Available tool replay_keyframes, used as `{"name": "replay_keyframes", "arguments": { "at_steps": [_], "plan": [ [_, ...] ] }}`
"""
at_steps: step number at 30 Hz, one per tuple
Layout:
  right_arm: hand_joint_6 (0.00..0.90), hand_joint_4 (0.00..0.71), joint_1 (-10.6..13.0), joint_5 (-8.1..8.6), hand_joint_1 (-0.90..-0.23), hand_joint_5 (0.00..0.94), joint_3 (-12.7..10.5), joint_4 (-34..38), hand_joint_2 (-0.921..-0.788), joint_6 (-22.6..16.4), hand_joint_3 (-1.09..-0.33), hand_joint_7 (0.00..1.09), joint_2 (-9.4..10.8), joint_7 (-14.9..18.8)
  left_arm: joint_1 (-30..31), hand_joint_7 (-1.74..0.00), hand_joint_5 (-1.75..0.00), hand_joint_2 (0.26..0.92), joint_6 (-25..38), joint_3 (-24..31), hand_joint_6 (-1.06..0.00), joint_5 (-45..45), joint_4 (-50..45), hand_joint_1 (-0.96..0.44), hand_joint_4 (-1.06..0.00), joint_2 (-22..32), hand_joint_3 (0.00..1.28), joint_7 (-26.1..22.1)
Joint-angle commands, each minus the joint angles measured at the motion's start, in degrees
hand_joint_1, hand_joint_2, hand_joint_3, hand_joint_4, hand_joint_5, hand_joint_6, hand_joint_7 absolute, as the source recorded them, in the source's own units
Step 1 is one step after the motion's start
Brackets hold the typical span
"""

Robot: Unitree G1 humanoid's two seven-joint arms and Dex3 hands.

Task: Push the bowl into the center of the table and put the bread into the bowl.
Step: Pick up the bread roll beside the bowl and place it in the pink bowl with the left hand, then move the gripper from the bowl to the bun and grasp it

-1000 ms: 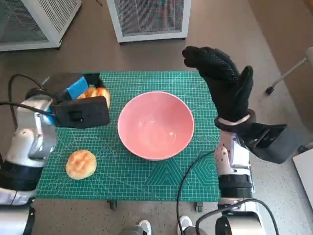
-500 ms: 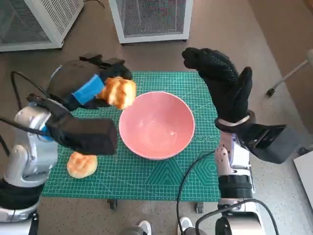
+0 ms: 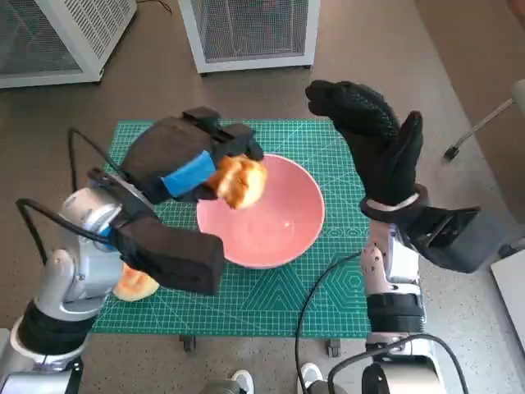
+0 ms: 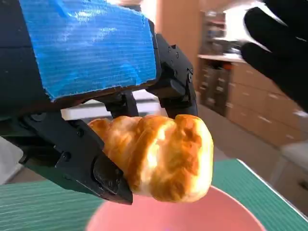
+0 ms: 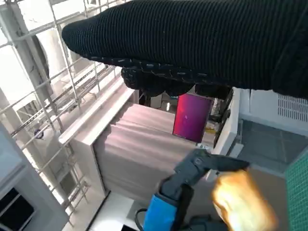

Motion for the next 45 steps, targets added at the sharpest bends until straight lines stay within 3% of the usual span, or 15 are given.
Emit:
{"name": "replay_keyframes", "arguments": {
  "at_steps": [1, 8, 11, 12, 13, 15, 16, 19, 22, 28, 45],
  "plan": [
    [0.273, 0.207, 1.8, 0.38, -0.679, 0.002, -0.1, -0.6, -0.921, 1.0, -0.774, 0.09, -0.5, -0.2, -1.5, -1.14, -1.1, 0.92, -2.2, -0.6, -0.63, -0.8, 3.0, 0.0, -0.76, -0.3, 0.03, -0.6],
    [0.271, 0.205, 2.2, 0.58, -0.684, 0.001, -0.2, -1.3, -0.921, 1.4, -0.777, 0.09, -0.4, -0.4, -2.1, -1.14, -1.14, 0.92, -3.3, 0.0, -0.61, -2.8, 5.9, 0.0, -0.75, -1.1, 0.05, -1.9],
    [0.271, 0.205, 2.2, 0.58, -0.683, 0.001, -0.3, -1.5, -0.921, 1.5, -0.778, 0.09, -0.3, -0.5, -1.9, -1.22, -1.23, 0.921, -1.5, 0.3, -0.52, -4.0, 5.7, 0.0, -0.67, -1.8, 0.12, -3.2],
    [0.271, 0.205, 2.2, 0.57, -0.683, 0.001, -0.3, -1.5, -0.921, 1.5, -0.778, 0.09, -0.3, -0.6, -1.8, -1.01, -0.97, 0.897, -0.9, 0.4, -0.47, -4.4, 5.5, 0.03, -0.58, -1.9, 0.13, -3.7],
    [0.272, 0.205, 2.3, 0.54, -0.683, 0.001, -0.3, -1.5, -0.921, 1.5, -0.778, 0.09, -0.2, -0.7, -1.6, -0.9, -0.84, 0.893, 0.1, 0.5, -0.47, -4.8, 5.1, 0.04, -0.57, -2.0, 0.12, -4.4],
    [0.272, 0.204, 2.3, 0.49, -0.683, 0.0, -0.2, -1.6, -0.921, 1.5, -0.779, 0.09, -0.1, -0.9, -1.3, -0.49, -0.38, 0.882, 1.8, 0.6, -0.47, -5.2, 4.2, 0.06, -0.51, -2.1, 0.08, -5.6],
    [0.272, 0.204, 2.4, 0.46, -0.683, 0.0, -0.2, -1.7, -0.921, 1.6, -0.779, 0.09, 0.0, -0.9, -1.2, -0.36, -0.24, 0.874, 2.5, 0.5, -0.46, -5.3, 3.8, 0.06, -0.46, -2.1, 0.06, -6.1],
    [0.273, 0.203, 2.4, 0.48, -0.683, 0.0, -0.1, -1.7, -0.921, 1.6, -0.779, 0.1, 0.2, -1.1, -0.8, -0.17, -0.08, 0.851, 5.2, 0.2, -0.4, -4.7, 1.8, 0.03, -0.33, -1.6, 0.02, -7.9],
    [0.273, 0.203, 2.5, 0.43, -0.684, 0.0, 0.0, -1.7, -0.921, 1.7, -0.777, 0.1, 0.3, -1.2, -0.7, -0.09, -0.03, 0.824, 6.6, -0.2, -0.35, -3.7, 0.6, -0.01, -0.22, -1.0, 0.01, -9.0],
    [0.273, 0.204, 2.6, 0.34, -0.684, 0.001, 0.1, -1.9, -0.921, 1.7, -0.773, 0.1, 0.5, -1.3, 0.0, -0.02, 0.0, 0.797, 6.6, 0.7, -0.29, -3.3, -1.7, -0.07, -0.11, 0.9, 0.0, -9.9],
    [0.276, 0.206, 2.9, 0.59, -0.693, 0.001, 0.3, -1.8, -0.921, 2.0, -0.758, 0.11, 0.7, -1.0, 6.9, 0.0, 0.0, 0.782, 11.3, 12.1, -0.25, -7.8, -14.1, -0.14, -0.04, 6.5, 0.0, -11.9]
  ]
}}
